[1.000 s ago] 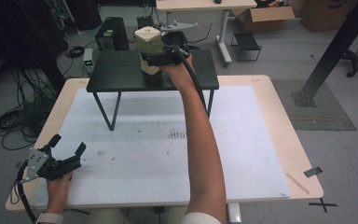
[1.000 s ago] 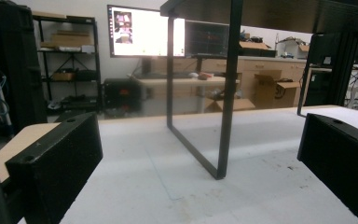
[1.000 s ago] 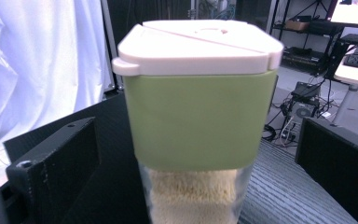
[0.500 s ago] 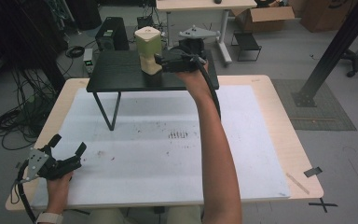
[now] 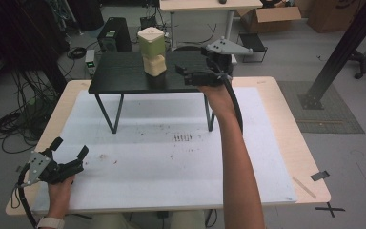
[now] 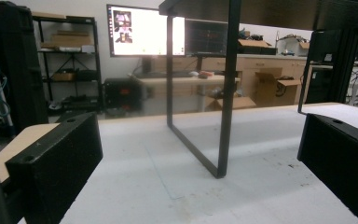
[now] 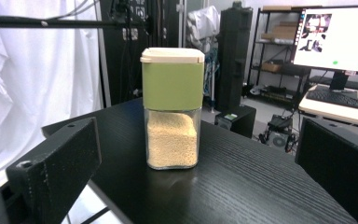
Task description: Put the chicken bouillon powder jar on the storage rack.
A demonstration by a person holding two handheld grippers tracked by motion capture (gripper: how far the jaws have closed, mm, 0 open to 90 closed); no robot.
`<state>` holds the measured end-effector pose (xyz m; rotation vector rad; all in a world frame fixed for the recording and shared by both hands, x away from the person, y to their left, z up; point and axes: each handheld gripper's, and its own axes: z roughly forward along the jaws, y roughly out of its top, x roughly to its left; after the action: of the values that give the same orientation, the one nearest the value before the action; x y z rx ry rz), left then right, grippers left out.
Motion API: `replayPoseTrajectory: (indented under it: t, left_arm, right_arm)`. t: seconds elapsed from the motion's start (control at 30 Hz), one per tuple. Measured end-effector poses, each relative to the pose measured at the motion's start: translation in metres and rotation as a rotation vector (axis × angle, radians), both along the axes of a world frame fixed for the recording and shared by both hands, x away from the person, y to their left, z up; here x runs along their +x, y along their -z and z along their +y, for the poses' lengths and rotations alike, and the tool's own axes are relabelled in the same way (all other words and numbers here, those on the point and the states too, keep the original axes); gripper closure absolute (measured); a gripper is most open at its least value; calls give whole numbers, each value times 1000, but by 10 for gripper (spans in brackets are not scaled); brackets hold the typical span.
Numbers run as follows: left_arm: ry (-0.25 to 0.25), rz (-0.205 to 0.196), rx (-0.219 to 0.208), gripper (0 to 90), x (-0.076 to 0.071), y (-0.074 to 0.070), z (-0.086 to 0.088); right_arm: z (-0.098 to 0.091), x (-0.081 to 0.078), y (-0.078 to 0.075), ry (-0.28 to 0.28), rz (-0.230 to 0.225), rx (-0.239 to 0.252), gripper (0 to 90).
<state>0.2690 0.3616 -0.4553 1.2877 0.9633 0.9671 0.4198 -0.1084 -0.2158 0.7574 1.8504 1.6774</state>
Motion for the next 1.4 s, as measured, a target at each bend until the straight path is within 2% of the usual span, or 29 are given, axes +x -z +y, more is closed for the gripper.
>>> replayPoseTrajectory:
  t: [0.37,0.73,1.17,1.4]
  left_arm:
    - [-1,3,9,2,0,0,-1]
    - [-2,5,14,2,1,0,-1]
    - [-1,8,16,2,1,0,-1]
    - [-1,7,19,2,1,0,-1]
  right_arm:
    - [-24,-28,11,31,-36,35,0]
    - [-43,-55,24,80,-96,36,0]
    - [-65,-79,51,169,-131,43,0]
    - [-75,-91,68,204,-131,50,0]
